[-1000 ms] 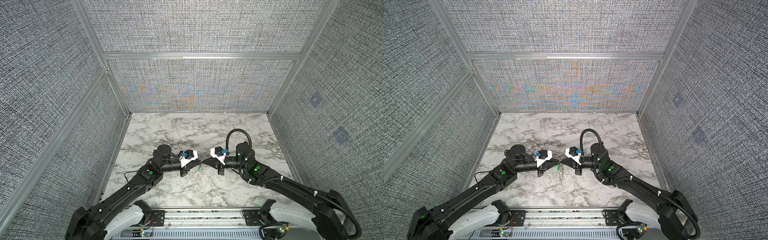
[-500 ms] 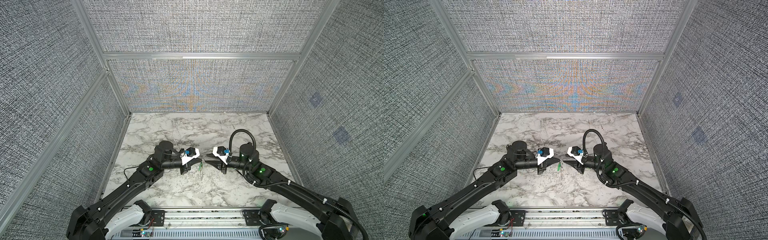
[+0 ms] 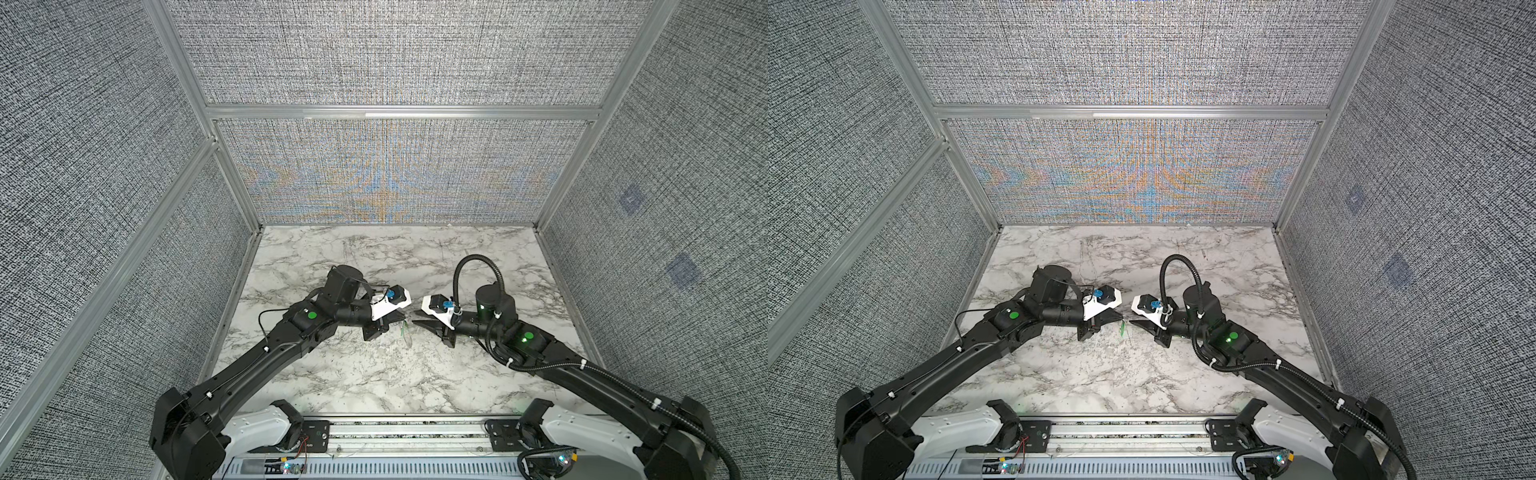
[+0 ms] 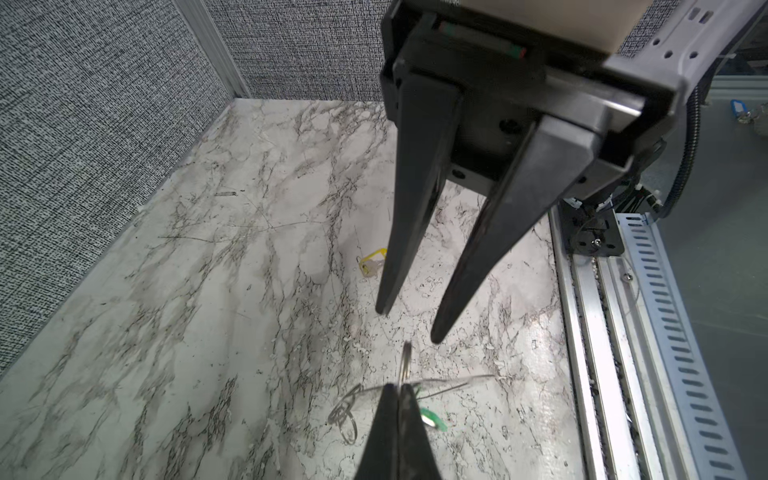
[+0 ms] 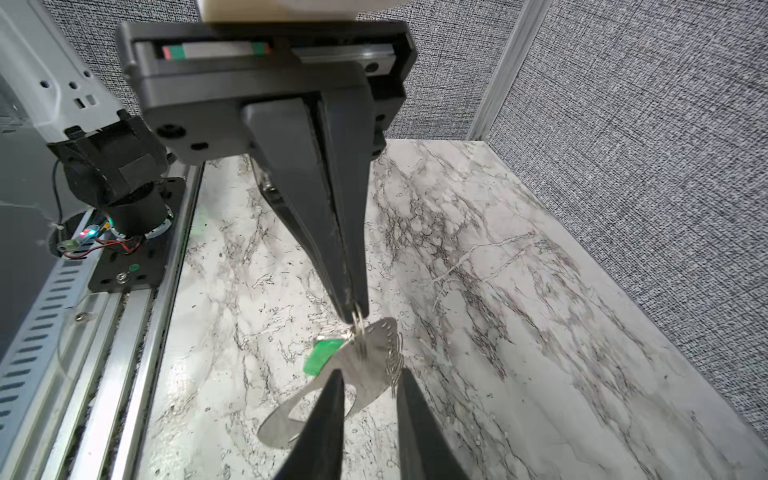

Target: Remove the keys from the keyring

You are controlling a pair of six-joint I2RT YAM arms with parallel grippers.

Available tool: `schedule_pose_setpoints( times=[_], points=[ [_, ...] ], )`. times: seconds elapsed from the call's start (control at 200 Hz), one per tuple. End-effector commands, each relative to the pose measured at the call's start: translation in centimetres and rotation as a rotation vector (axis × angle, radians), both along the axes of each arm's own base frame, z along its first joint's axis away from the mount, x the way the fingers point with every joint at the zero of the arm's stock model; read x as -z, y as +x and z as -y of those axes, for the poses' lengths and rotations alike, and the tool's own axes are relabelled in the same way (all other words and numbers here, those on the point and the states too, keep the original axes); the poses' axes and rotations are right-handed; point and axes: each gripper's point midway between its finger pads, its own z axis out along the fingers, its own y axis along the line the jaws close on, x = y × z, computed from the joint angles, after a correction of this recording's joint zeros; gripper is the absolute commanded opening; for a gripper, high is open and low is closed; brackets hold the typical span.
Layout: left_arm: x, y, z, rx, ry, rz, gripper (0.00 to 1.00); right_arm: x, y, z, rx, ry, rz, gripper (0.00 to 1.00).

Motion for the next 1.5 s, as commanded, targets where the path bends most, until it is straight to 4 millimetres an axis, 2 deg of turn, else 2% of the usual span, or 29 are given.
schedule_pose_setpoints(
  times=[0.0, 0.215, 0.68, 0.795, 0.87, 0.9, 0.921, 1.001, 1.201, 1.496],
  points=[
    [0.3, -0.2, -0.2, 0.008, 0.035, -0.004, 0.0, -0.6, -0.2, -0.6, -0.028, 0.032, 0.008, 0.2],
    [0.2, -0.6, -0.1, 0.025, 0.036, -0.004, 0.0, -0.4, 0.1, -0.9, -0.016, 0.052, 0.005, 0.12],
    [0.4, -1.0, 0.0, 0.047, 0.052, -0.006, 0.0, -0.4, -0.1, -1.1, -0.028, 0.079, -0.018, 0.11],
    [0.2, -0.9, 0.0, 0.048, 0.046, 0.003, 0.0, -0.2, -0.4, -1.3, -0.045, 0.078, -0.037, 0.0],
    [0.0, -0.5, 0.0, 0.021, 0.039, 0.012, 0.0, 0.0, -0.5, -1.2, -0.045, 0.081, -0.044, 0.0],
    [-0.2, 0.0, -0.1, -0.013, 0.032, 0.018, 0.14, -0.2, -0.5, -1.3, -0.044, 0.091, -0.043, 0.0],
    [-0.3, 0.4, -0.2, -0.042, 0.027, 0.02, 0.2, -0.2, -0.5, -1.2, -0.041, 0.097, -0.045, 0.0],
    [-1.0, 1.3, -0.7, -0.11, -0.018, 0.023, 0.3, -0.7, -0.4, -1.2, -0.029, 0.144, -0.041, 0.0],
    [-2.8, 0.8, -1.6, -0.139, -0.22, 0.024, 0.32, -1.5, -0.3, -1.2, -0.009, 0.252, -0.05, 0.0],
    [-2.5, -0.1, -1.4, -0.119, -0.319, -0.019, 0.32, -2.0, -0.6, -1.5, -0.014, 0.303, -0.042, 0.0]
  ],
)
